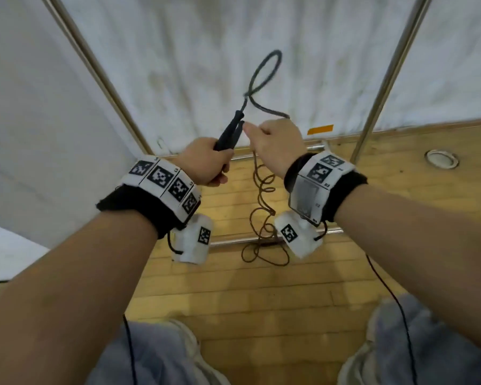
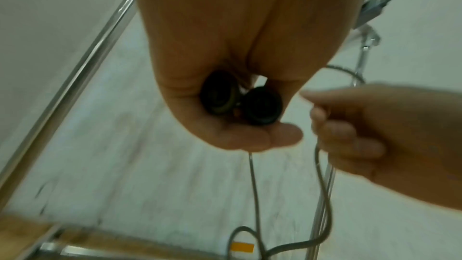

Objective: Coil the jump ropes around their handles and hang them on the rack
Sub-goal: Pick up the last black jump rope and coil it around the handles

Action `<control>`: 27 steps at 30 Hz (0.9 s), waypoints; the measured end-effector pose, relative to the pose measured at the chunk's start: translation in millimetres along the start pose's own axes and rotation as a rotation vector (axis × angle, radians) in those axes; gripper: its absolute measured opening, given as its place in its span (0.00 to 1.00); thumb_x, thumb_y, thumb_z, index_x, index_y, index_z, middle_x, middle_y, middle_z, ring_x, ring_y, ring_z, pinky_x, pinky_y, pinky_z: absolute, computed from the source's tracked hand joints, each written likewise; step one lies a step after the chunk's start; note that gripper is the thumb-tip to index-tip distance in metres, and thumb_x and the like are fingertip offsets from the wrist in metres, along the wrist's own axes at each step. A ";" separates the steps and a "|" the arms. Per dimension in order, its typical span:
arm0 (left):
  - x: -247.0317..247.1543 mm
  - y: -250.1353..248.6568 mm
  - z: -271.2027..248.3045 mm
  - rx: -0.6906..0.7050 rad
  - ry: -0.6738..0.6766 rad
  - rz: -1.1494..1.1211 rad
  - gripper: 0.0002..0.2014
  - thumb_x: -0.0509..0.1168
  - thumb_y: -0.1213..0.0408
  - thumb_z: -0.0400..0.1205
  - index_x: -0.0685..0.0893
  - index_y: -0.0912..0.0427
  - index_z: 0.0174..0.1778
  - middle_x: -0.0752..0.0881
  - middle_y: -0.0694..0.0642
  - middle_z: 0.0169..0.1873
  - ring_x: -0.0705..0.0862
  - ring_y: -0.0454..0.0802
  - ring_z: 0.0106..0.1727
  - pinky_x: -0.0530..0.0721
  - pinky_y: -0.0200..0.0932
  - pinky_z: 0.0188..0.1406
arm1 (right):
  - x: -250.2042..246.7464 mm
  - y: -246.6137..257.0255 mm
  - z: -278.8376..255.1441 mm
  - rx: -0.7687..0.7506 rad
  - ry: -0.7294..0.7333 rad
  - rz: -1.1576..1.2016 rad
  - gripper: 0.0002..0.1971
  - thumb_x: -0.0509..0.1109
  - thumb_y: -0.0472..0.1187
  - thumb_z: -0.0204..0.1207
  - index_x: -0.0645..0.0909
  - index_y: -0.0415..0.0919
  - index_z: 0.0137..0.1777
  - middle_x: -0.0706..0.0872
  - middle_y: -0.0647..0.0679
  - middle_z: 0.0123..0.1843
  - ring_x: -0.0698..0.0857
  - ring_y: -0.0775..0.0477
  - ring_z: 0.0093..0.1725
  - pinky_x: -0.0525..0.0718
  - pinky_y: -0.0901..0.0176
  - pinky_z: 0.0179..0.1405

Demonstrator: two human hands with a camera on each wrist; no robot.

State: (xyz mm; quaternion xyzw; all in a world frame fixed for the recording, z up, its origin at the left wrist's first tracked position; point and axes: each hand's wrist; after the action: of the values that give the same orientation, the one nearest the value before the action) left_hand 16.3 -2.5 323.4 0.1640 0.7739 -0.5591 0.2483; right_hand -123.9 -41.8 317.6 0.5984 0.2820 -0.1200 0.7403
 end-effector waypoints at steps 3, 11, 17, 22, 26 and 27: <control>-7.4 -21.2 -15.8 0.023 -0.004 0.072 0.06 0.60 0.64 0.86 0.78 0.58 0.44 0.84 0.54 0.33 0.85 0.43 0.21 0.87 0.39 0.27 | -20.1 24.9 -11.6 -0.119 -0.070 0.315 0.17 0.63 0.50 0.80 0.81 0.39 0.35 0.83 0.48 0.29 0.82 0.53 0.27 0.78 0.66 0.29; -8.8 -35.5 -29.0 0.001 0.024 0.253 0.04 0.60 0.66 0.85 0.78 0.60 0.53 0.85 0.54 0.34 0.84 0.43 0.22 0.86 0.37 0.25 | -68.4 11.5 5.1 0.699 0.044 1.311 0.29 0.45 0.59 0.85 0.73 0.40 0.33 0.74 0.50 0.18 0.70 0.54 0.14 0.67 0.71 0.15; -11.3 -27.7 -11.6 -0.020 -0.022 0.206 0.13 0.62 0.54 0.85 0.77 0.57 0.37 0.78 0.47 0.18 0.75 0.38 0.14 0.73 0.31 0.15 | -63.4 -5.1 4.4 0.713 0.470 1.161 0.39 0.48 0.71 0.77 0.79 0.37 0.25 0.76 0.50 0.19 0.71 0.55 0.13 0.69 0.73 0.13; 0.3 -17.3 8.7 -0.113 -0.078 0.160 0.13 0.62 0.55 0.84 0.79 0.61 0.38 0.79 0.50 0.21 0.75 0.42 0.16 0.75 0.34 0.19 | -42.7 0.2 5.0 0.685 0.344 1.297 0.28 0.50 0.50 0.87 0.82 0.28 0.42 0.85 0.43 0.27 0.84 0.51 0.20 0.81 0.66 0.16; 1.2 -6.3 22.6 -0.168 -0.085 0.097 0.12 0.63 0.59 0.84 0.78 0.61 0.38 0.79 0.52 0.25 0.75 0.39 0.13 0.74 0.31 0.16 | -23.4 -12.6 1.1 0.584 0.260 1.029 0.13 0.58 0.38 0.85 0.80 0.31 0.45 0.86 0.44 0.28 0.86 0.50 0.26 0.84 0.65 0.24; 1.4 -4.3 25.1 -0.143 -0.058 0.143 0.12 0.63 0.58 0.84 0.80 0.61 0.38 0.80 0.52 0.26 0.76 0.38 0.14 0.75 0.30 0.16 | -21.6 -14.0 3.5 0.457 0.231 0.874 0.08 0.62 0.36 0.82 0.80 0.33 0.48 0.88 0.45 0.31 0.88 0.50 0.30 0.86 0.64 0.29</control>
State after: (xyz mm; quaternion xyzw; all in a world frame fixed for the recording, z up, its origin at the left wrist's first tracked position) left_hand 17.9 -27.7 319.6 0.1845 0.7906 -0.4876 0.3211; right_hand -147.8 -52.2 318.7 0.8167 0.0515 0.2094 0.5353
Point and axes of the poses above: each hand's wrist, its own z-axis towards the middle knuckle, its own x-axis out of the palm, y = z × x
